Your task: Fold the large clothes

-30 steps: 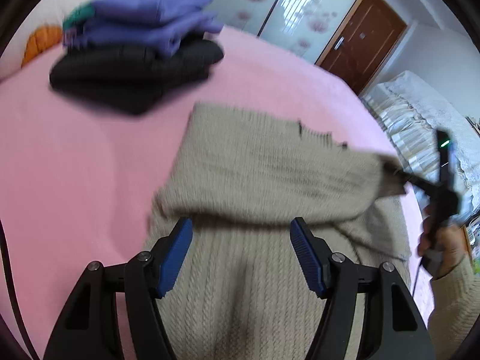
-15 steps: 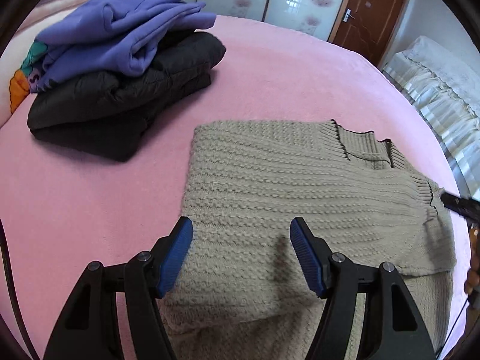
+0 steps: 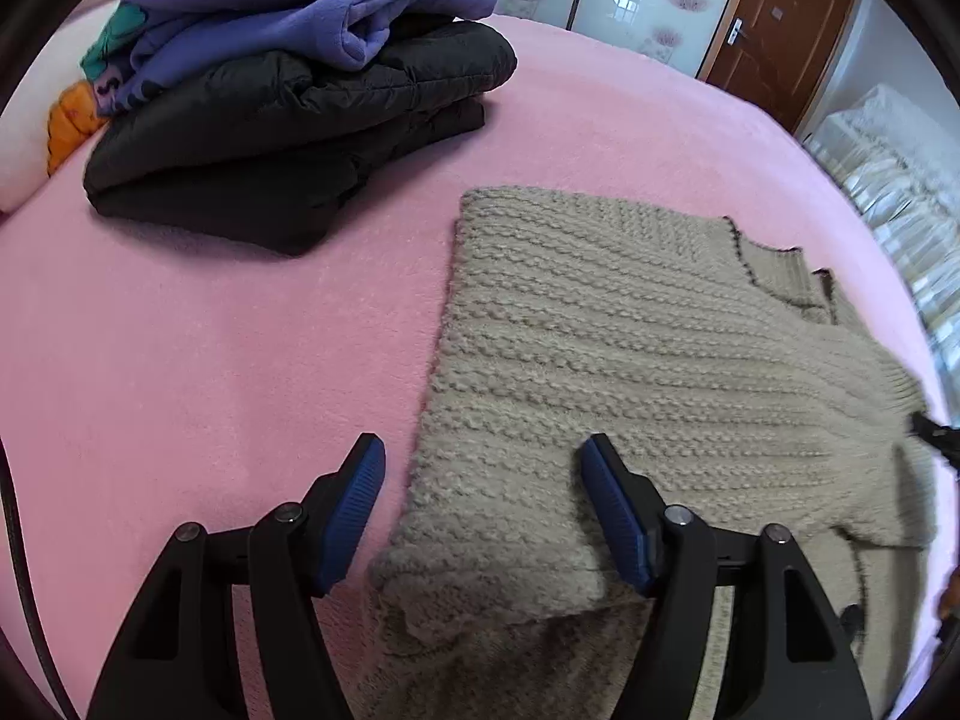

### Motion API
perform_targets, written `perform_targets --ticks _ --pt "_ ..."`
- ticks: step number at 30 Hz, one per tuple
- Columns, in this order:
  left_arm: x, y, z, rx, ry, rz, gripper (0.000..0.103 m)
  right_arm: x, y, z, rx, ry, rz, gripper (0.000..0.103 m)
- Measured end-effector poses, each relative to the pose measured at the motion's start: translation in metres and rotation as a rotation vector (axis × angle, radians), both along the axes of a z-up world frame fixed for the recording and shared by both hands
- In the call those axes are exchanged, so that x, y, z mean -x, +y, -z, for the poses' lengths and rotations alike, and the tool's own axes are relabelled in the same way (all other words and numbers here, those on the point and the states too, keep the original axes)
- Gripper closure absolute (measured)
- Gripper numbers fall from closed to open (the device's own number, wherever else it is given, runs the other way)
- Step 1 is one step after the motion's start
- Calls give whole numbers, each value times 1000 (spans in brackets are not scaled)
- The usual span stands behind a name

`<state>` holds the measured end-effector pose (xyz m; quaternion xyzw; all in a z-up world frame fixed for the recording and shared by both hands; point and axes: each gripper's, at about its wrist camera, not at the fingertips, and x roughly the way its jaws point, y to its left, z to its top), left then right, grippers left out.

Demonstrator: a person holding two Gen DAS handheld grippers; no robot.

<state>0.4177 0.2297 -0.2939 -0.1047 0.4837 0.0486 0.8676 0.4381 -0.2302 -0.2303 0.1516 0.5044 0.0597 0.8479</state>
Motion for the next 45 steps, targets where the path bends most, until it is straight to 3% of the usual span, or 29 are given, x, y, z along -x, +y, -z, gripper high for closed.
perform_targets --ticks 3,7,11,13,16,17,20,23,26,27,30,32,34,36,38,40,43,45 --pt "-3 -4 6 -49 21 5 35 17 -5 -12 58 -34 20 94" --pt "-5 -10 10 -85 34 12 34 19 -9 12 81 49 35 94" --pt "-7 -14 5 -100 41 25 34 22 0 20 140 42 39 92" --pt "-4 -17 -6 -124 34 37 34 23 4 14 167 36 44 85" --pt "4 -25 -33 -141 -47 51 34 30 10 -8 236 -15 80 65" --pt "7 -30 -46 -124 -89 59 34 33 13 -16 254 -44 88 59" --pt "3 -47 -67 -44 -157 81 34 44 35 -43 265 -156 63 58" --pt "-6 -61 -75 52 -174 90 34 41 78 -54 178 -207 -62 58" --pt "-22 -74 -72 139 -189 78 36 21 129 -43 40 -178 -191 64" --pt "-29 -79 -67 155 -190 65 37 13 145 -38 28 -176 -225 71" --pt "-47 -79 -44 224 -148 45 44 -8 176 -15 -19 -132 -291 75" --pt "-61 -85 -22 210 -90 51 54 -20 178 -1 8 -107 -285 79" --pt "-70 -89 -7 147 -57 69 55 -34 164 13 79 -83 -236 84" --pt "-76 -89 1 79 -55 84 55 -47 132 23 151 -58 -155 103" --pt "-81 -82 4 15 -55 79 55 -51 100 30 156 -38 -104 103" --pt "-83 -71 6 -15 -51 58 65 -50 63 32 162 -32 -59 103" --pt "-83 -51 10 13 -42 67 72 -41 34 29 234 -52 -19 103" --pt "-83 -54 13 -19 -42 103 73 -36 16 34 222 -50 -4 103"
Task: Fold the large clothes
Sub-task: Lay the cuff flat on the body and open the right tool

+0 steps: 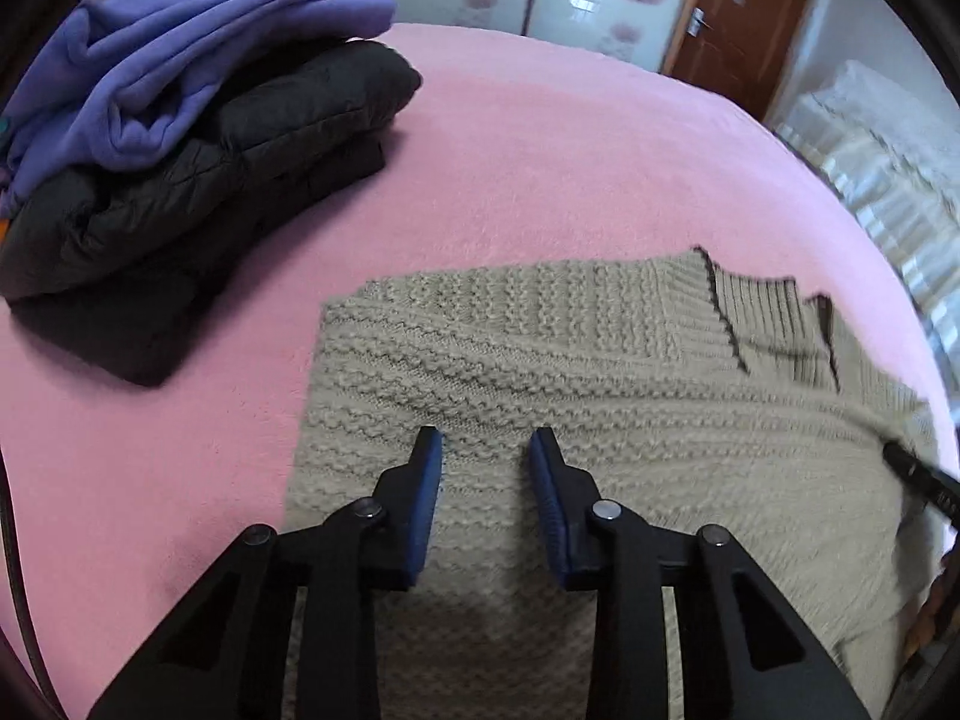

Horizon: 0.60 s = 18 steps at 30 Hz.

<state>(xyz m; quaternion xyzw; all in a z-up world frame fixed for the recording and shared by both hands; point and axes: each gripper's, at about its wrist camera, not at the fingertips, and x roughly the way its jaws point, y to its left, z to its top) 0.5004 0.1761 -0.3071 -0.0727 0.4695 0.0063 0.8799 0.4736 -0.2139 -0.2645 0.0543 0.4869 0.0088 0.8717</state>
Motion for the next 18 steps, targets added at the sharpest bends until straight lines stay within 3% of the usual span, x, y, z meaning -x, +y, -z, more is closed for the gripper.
perform_targets --ticks 6,8,10,15,18 --pt "6 -13 -13 -93 25 2 71 7 18 -5 54 5 12 103" --pt "14 -16 -26 -124 37 -3 47 9 28 -14 32 7 1 100" --pt "28 -20 -45 -152 2 2 36 21 30 -30 6 -9 -9 100" --pt "75 -34 -102 -214 -87 63 28 65 36 -80 -11 -71 -43 100" --pt "106 -43 -136 -221 -135 97 18 93 33 -112 -34 -106 -47 100"
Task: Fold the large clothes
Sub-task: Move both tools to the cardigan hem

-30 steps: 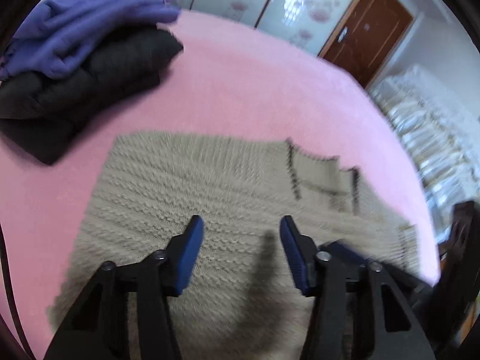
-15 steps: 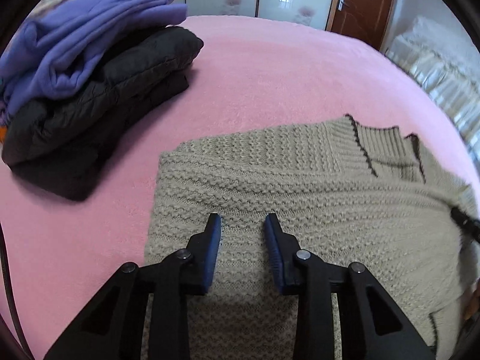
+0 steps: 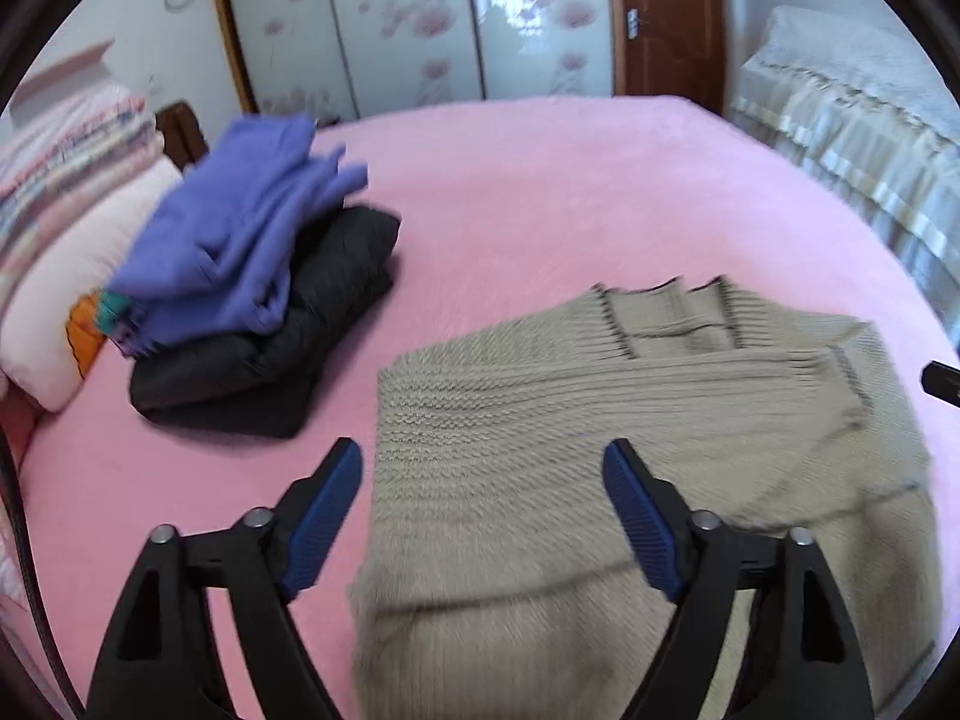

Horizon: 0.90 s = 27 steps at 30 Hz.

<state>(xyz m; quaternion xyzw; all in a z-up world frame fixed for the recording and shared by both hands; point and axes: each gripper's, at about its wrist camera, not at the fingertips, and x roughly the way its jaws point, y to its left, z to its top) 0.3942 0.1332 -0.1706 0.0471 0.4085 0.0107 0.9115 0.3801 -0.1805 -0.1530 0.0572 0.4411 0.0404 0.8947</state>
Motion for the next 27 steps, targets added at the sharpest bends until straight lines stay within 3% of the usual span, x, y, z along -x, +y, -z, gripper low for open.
perform_targets --ticks 5,10,13,15,17,22,27 --pt "53 -20 -46 -28 -34 43 11 47 5 -47 -5 -52 -13 100" --pt "96 -30 -80 -20 -59 49 11 89 7 -81 -10 -94 -5 93" --pt "125 -32 -104 10 -76 45 11 112 7 -98 -19 -117 1 79" --pt "145 -32 -117 26 -99 43 11 131 9 -113 -17 -146 3 60" --pt "169 -30 -130 46 -125 36 9 153 11 -128 -9 -190 4 53" --pt "229 -16 -146 161 -182 18 7 206 15 -153 -21 -266 -10 50" --pt "292 4 -138 245 -224 4 7 266 17 -162 -48 -326 -35 50"
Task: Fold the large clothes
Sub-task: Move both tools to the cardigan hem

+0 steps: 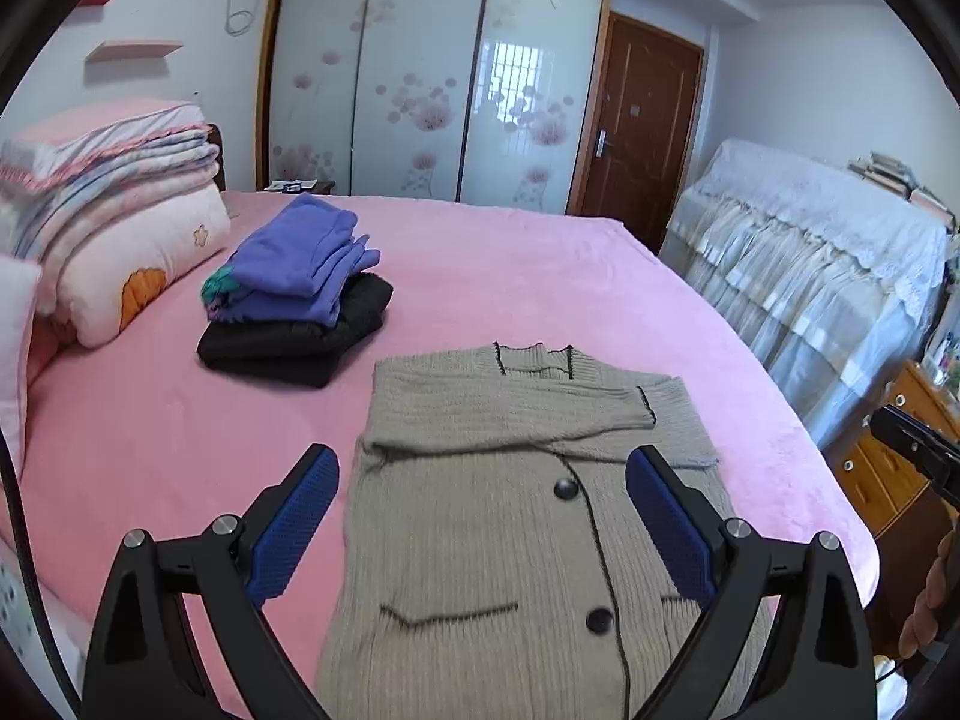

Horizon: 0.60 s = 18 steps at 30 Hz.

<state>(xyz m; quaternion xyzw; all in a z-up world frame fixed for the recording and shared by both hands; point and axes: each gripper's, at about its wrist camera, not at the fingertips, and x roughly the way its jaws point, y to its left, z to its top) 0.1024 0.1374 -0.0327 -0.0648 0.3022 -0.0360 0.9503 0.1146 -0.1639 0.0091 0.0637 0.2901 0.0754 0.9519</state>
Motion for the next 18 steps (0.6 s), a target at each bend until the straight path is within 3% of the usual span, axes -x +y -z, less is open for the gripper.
perform_targets --ticks 4,6,11,18 --pt "44 18 27 -6 -62 2 7 39 0 10 17 -45 -17 50" --pt "59 27 51 -29 -37 6 7 58 -1 21 34 -70 -29 50" --pt "83 60 120 12 130 58 7 89 -4 64 91 -31 -55 50" --pt "90 96 203 52 375 93 9 105 -27 151 100 236 -96 50"
